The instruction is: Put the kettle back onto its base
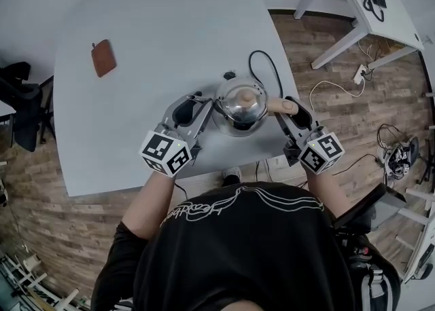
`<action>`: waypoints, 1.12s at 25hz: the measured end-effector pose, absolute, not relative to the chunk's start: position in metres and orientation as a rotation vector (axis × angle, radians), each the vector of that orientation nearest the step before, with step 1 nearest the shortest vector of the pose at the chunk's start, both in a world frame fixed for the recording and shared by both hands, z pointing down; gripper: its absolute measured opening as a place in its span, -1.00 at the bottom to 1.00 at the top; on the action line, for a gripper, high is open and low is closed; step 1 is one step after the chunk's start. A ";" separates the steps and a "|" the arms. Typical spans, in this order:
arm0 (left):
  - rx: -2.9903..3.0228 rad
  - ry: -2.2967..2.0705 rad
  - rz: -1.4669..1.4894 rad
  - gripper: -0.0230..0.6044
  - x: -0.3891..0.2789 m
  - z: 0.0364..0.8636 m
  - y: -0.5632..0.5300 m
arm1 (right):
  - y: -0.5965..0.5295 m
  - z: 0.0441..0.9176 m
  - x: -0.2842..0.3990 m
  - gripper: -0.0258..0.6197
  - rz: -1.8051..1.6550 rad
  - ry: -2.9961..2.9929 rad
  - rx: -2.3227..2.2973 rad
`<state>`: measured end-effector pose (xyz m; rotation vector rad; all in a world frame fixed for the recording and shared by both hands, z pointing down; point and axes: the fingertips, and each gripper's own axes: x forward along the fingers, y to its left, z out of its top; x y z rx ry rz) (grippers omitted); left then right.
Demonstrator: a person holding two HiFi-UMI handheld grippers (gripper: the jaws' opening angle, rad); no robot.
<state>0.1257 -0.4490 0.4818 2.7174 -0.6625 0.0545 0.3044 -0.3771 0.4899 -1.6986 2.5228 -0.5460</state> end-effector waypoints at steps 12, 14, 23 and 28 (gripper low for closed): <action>2.608 -0.676 0.058 -0.23 0.096 0.487 -0.436 | -0.346 0.465 0.316 -0.25 -0.420 2.475 -1.877; 2.600 -0.666 0.061 -0.23 0.087 0.482 -0.423 | -0.327 0.455 0.310 -0.25 -0.428 2.466 -1.873; 2.716 -0.495 0.188 -0.49 0.062 0.427 -0.330 | -0.244 0.380 0.190 -0.26 -0.310 2.630 -1.637; 2.911 -0.258 0.265 -0.91 0.046 0.393 -0.244 | -0.196 0.362 0.126 -0.86 -0.339 2.699 -1.561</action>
